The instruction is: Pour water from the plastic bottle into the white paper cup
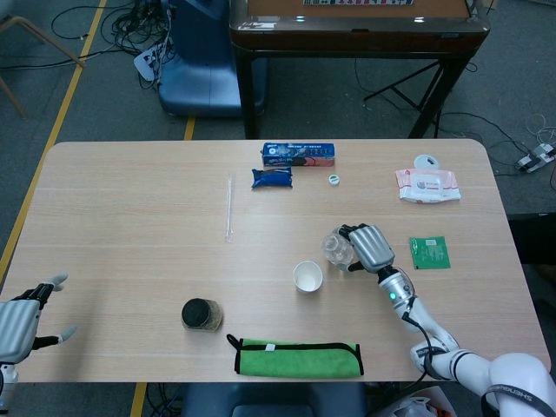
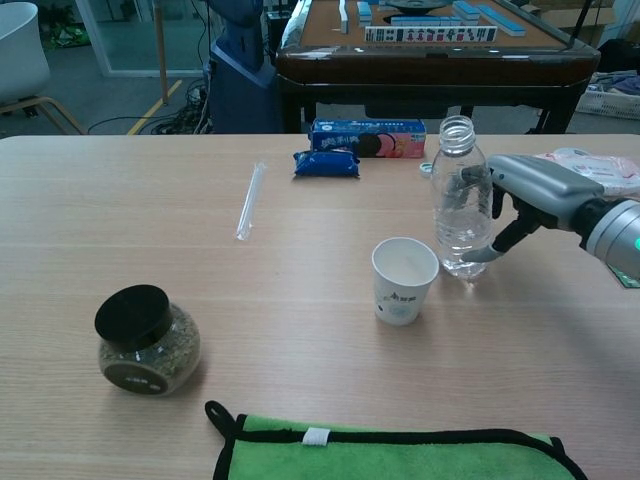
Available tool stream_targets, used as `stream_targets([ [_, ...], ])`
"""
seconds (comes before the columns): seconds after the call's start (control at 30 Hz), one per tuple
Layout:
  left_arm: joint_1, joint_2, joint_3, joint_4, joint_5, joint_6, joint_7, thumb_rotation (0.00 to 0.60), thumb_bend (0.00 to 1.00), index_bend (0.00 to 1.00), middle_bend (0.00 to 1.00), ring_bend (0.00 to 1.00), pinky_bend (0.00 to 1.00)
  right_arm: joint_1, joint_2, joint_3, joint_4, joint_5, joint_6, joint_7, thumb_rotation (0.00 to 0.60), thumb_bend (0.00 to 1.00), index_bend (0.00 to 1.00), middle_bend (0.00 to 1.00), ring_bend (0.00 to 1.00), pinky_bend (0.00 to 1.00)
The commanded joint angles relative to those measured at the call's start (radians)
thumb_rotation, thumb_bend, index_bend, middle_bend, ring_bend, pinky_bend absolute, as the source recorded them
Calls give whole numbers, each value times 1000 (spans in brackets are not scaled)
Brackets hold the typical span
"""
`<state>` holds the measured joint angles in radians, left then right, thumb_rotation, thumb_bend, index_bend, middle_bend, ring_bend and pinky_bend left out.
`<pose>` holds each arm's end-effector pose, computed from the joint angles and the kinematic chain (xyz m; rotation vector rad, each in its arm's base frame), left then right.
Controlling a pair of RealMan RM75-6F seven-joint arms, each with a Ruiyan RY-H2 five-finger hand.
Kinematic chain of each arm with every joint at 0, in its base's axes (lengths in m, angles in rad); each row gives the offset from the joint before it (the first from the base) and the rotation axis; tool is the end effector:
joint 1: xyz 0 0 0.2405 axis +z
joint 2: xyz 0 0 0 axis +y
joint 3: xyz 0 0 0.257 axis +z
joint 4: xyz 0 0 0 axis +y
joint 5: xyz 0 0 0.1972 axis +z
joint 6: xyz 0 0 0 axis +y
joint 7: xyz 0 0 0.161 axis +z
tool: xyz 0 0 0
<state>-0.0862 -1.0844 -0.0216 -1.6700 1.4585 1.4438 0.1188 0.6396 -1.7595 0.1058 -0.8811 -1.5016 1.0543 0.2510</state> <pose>-0.3090 0.1907 0.1690 -1.4253 -0.8979 -0.7728 -0.2224 -0.3658 -0.0301 1.7961 -0.9766 1.0698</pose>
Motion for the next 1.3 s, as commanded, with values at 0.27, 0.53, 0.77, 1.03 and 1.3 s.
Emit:
stream_targets([
  [0.27,1,2,0,-2,0,1,0,600,38,209,337,418,575,64,85,25,-190,50,-92,-353,600,150,629,636,524,496],
  [0.53,2,3,-1,-4,1,3,-1,600,39,209,337,419,575,97,143,42,-301,107,-132,-640,600,150,629,636,524,497],
  [0.77,2,2,0,-4,2,3,1,600,38,209,337,419,575,117,191,55,-402,183,-148,-881,600,150,629,636,524,497],
  [1.03,2,3,0,-4,2,3,1,600,39,209,337,419,575,140,231,55,-486,278,-146,-1105,600,150,629,635,524,497],
  [1.3,2,3,-1,-5,3,3,2,600,39,209,337,419,575,156,266,35,-534,336,-128,-1234,600,150,629,635,524,497],
])
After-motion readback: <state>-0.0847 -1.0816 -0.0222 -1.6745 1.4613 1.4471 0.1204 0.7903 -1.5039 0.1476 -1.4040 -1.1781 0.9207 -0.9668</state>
